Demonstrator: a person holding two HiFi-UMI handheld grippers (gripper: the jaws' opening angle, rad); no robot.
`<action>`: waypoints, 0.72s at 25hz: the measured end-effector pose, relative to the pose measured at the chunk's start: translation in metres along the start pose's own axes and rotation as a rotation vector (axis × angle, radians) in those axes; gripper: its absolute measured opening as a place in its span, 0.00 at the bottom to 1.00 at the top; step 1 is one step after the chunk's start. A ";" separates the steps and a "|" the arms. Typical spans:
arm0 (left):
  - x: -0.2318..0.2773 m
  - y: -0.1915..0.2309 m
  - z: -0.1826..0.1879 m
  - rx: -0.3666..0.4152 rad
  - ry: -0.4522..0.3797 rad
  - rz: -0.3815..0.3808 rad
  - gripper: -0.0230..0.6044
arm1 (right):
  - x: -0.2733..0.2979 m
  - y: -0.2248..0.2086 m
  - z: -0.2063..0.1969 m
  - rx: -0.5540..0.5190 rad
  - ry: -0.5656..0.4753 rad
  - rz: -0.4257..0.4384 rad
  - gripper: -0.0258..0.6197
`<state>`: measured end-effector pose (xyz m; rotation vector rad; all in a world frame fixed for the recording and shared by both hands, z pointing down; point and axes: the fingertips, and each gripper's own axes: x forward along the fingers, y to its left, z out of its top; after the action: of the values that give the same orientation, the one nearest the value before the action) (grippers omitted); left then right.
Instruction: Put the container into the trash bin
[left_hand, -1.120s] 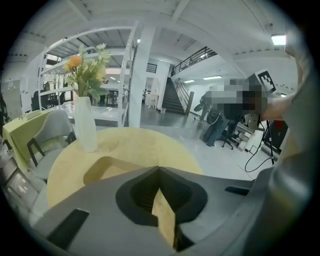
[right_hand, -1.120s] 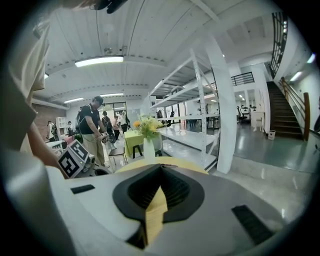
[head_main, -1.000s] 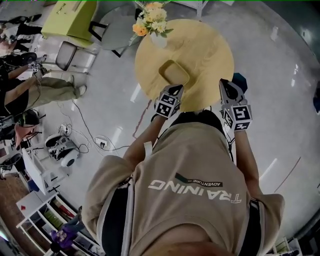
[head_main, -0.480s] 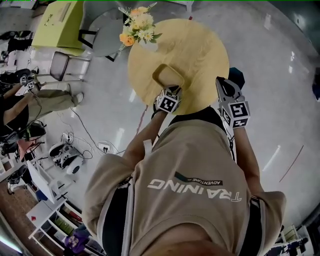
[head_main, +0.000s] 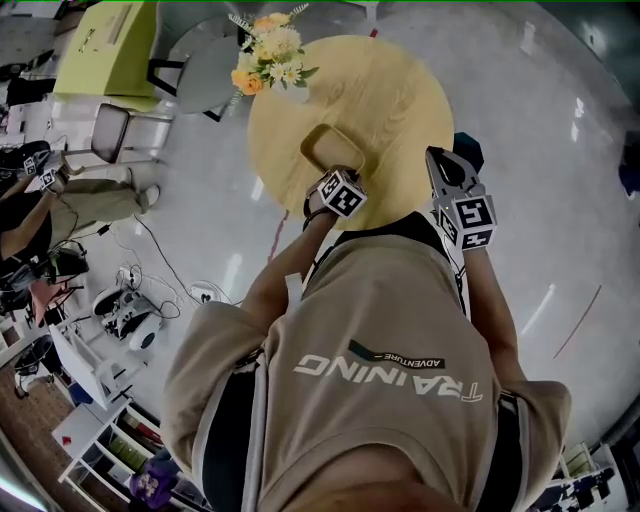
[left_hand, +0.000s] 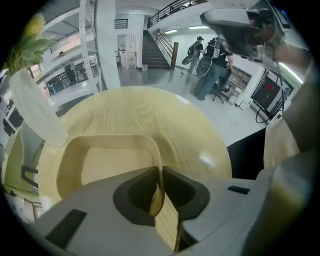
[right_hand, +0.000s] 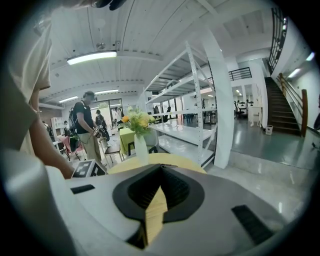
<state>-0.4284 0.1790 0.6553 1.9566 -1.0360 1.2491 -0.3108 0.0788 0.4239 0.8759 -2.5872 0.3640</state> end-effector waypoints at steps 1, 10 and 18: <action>0.001 -0.002 0.000 0.001 0.009 -0.012 0.12 | 0.000 0.000 0.000 0.001 -0.002 -0.003 0.04; -0.026 0.002 0.019 -0.013 -0.076 0.017 0.08 | -0.019 0.000 -0.002 0.010 -0.006 -0.028 0.04; -0.068 -0.013 0.060 -0.054 -0.263 -0.013 0.07 | -0.033 0.014 -0.018 0.019 0.020 -0.040 0.04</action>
<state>-0.4067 0.1582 0.5682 2.1208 -1.1684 0.9633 -0.2901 0.1137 0.4242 0.9242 -2.5483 0.3840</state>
